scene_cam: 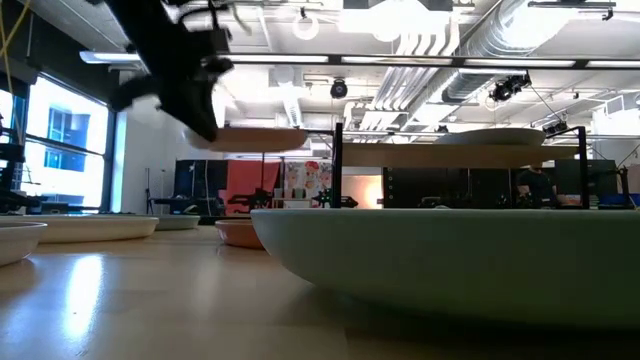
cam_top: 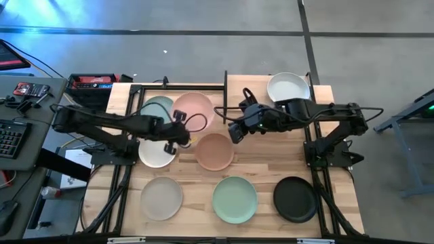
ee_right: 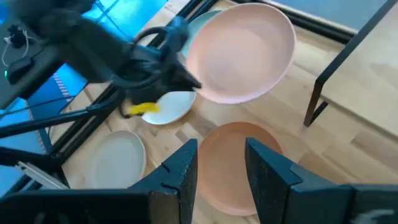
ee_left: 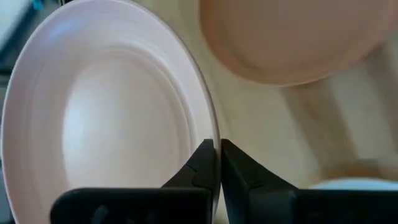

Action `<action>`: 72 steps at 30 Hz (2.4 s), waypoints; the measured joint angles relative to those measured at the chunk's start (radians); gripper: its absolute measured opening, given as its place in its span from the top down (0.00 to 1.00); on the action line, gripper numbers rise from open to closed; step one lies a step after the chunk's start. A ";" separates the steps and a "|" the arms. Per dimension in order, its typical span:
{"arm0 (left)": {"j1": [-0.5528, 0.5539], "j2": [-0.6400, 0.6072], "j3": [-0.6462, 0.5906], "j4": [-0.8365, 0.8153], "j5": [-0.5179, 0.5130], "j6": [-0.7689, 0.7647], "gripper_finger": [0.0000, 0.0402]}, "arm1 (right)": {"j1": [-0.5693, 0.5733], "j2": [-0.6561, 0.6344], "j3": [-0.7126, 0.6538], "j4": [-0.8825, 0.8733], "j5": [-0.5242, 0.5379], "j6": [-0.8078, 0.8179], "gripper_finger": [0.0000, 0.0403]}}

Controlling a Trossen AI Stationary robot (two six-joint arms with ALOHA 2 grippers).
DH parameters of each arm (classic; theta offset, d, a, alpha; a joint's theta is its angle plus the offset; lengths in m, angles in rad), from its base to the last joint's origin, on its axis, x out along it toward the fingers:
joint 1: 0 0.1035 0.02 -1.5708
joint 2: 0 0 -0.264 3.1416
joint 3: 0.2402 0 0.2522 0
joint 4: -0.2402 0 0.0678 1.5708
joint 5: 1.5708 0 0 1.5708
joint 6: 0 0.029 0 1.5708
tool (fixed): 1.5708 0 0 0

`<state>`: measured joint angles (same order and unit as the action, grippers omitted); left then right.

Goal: Place and stack plates onto a shelf
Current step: Stack the light brown plate on top of the white plate on the shelf

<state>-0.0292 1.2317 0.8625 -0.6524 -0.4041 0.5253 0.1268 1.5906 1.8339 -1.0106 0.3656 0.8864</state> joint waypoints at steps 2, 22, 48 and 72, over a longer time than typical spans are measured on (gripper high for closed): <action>-0.048 -0.031 0.021 -0.056 0.000 0.000 1.00 | 0.000 0.005 0.000 -0.004 -0.001 0.034 0.72; -0.456 -0.043 0.092 -0.101 -0.036 0.025 1.00 | 0.000 0.221 0.000 -0.048 -0.063 0.208 0.72; -0.467 0.012 0.091 -0.001 -0.080 0.063 0.99 | -0.001 0.270 0.000 -0.055 -0.110 0.216 0.91; -0.459 0.056 0.091 0.023 -0.079 -0.056 0.87 | -0.009 0.270 0.000 -0.115 -0.135 0.286 1.00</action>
<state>-0.4878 1.2875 0.9535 -0.6294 -0.4831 0.4696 0.1181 1.8606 1.8339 -1.1253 0.2304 1.1721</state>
